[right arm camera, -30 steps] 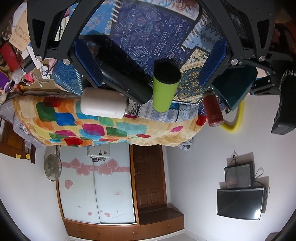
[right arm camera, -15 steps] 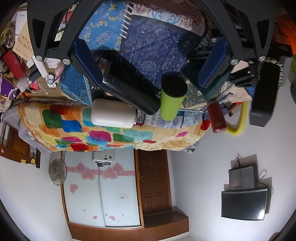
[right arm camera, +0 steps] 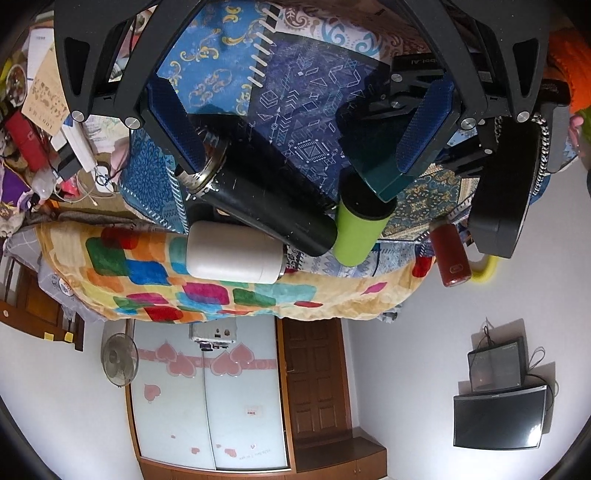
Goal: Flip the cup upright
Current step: 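Rotate the held teal cup upright with the left gripper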
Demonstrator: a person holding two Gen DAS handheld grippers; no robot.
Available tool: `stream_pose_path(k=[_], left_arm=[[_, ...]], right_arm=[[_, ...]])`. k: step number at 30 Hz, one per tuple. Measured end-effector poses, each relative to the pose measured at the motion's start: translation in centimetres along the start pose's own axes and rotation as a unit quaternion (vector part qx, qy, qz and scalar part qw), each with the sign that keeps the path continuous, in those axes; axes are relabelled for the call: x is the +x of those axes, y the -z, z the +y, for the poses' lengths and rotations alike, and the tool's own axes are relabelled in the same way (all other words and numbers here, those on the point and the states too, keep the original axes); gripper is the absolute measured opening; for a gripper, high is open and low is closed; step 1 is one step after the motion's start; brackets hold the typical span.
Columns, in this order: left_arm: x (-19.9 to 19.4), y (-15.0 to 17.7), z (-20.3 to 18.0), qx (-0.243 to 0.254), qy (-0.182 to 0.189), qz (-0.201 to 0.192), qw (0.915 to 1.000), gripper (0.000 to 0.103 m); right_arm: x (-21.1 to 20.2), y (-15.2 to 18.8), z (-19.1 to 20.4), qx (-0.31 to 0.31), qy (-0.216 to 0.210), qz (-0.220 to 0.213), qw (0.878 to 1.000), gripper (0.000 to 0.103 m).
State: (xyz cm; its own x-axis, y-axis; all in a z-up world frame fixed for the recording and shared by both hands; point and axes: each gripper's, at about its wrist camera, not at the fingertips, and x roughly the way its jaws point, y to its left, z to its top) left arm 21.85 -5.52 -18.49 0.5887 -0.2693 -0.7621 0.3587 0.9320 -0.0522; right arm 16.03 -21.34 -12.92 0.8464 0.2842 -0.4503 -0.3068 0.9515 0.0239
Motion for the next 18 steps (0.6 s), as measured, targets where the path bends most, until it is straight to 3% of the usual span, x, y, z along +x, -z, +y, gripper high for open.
stream_pose_path(k=[5, 10, 18], left_arm=[[-0.7, 0.2, 0.1, 0.000, 0.001, -0.001, 1.0000, 0.073], [-3.5, 0.8, 0.7, -0.006, -0.007, -0.032, 0.9995, 0.082], [-7.7, 2.1, 4.1, -0.047, -0.022, -0.072, 0.9961, 0.084]], right_arm=[[-0.1, -0.1, 0.3, 0.001, -0.005, 0.000, 1.000, 0.103], [-0.7, -0.4, 0.7, -0.002, -0.007, -0.008, 1.000, 0.103], [-0.6, -0.5, 0.6, -0.005, 0.003, -0.011, 1.000, 0.103]])
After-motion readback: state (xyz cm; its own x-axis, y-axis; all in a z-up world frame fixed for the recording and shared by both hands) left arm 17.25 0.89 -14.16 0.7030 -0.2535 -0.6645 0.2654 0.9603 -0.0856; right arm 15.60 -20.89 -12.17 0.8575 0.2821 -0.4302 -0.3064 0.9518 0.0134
